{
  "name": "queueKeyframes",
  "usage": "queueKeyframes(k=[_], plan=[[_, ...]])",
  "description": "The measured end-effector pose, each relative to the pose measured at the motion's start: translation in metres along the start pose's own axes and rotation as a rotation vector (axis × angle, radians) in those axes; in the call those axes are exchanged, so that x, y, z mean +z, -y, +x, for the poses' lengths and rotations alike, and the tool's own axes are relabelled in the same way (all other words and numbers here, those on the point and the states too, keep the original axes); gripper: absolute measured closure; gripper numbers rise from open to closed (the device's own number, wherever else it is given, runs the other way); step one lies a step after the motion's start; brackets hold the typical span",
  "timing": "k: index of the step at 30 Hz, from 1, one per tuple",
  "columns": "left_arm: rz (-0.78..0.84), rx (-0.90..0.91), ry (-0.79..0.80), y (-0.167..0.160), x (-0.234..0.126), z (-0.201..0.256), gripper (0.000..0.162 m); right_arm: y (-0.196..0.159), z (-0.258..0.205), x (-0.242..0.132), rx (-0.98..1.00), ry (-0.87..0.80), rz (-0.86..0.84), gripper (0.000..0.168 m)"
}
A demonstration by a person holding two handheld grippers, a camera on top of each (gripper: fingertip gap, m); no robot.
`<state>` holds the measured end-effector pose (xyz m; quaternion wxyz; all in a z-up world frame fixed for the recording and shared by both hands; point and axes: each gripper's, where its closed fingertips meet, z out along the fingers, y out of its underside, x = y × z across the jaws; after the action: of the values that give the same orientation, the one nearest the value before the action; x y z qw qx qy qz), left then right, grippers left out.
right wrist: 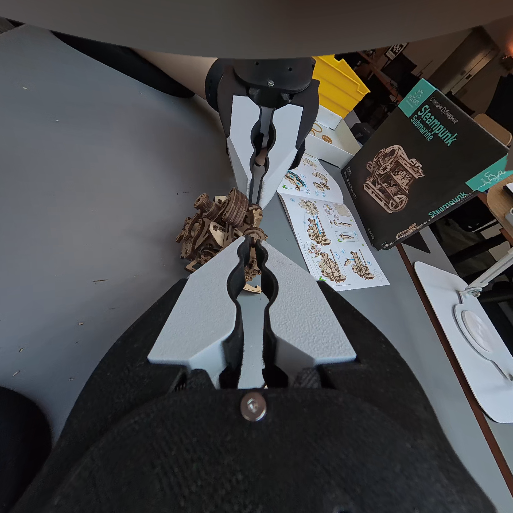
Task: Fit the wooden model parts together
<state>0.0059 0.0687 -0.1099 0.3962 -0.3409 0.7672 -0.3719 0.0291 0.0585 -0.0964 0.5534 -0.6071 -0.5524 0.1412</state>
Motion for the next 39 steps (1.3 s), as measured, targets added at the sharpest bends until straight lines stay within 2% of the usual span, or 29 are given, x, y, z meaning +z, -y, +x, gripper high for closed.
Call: queueKeyframes(k=[7, 19, 25, 39], plan=[[0.028, 0.011, 0.012, -0.0025, 0.0049, -0.0004, 0.161, 0.0033, -0.0008, -0.0013, 0.002, 0.011, 0.036, 0.168], [0.060, 0.028, 0.044, -0.0011, 0.0059, -0.0015, 0.161, -0.0002, 0.0000, -0.0024, -0.083, 0.011, -0.038, 0.168], [0.046, 0.012, 0.059, -0.0028, 0.0072, -0.0046, 0.154, -0.0019, 0.0005, -0.0027, -0.085, 0.014, -0.040, 0.167], [0.018, -0.014, 0.029, -0.0059, 0.0084, -0.0015, 0.162, -0.0031, 0.0001, -0.0016, -0.097, 0.011, -0.040, 0.167]])
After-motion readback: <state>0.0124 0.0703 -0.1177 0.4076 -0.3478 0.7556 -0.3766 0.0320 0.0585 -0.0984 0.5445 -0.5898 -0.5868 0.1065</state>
